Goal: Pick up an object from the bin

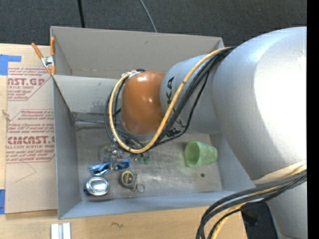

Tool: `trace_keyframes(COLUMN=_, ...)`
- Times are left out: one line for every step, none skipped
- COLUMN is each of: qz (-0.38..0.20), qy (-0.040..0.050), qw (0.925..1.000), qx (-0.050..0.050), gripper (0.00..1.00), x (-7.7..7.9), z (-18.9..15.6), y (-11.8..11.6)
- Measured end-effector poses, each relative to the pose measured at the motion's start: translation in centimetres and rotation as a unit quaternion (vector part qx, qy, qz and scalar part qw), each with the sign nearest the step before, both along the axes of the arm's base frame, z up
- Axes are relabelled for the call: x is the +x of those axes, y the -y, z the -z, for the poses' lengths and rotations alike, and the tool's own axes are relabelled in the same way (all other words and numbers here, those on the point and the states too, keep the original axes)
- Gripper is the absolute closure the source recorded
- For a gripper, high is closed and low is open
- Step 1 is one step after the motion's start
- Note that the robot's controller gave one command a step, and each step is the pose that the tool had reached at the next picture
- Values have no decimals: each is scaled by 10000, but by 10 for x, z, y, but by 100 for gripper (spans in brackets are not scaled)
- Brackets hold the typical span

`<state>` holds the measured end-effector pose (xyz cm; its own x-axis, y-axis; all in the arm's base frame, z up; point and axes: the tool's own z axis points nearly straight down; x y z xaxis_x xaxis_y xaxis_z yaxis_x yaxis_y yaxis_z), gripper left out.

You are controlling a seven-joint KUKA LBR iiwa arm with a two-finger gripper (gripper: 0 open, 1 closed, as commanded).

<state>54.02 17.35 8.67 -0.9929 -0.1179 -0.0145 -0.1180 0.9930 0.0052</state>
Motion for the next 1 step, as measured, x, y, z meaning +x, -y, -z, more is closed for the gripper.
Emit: trace_keyframes(qz=-1216, qy=-17, qw=9926, qx=-31, gripper=100, x=-10, z=-140, y=-7)
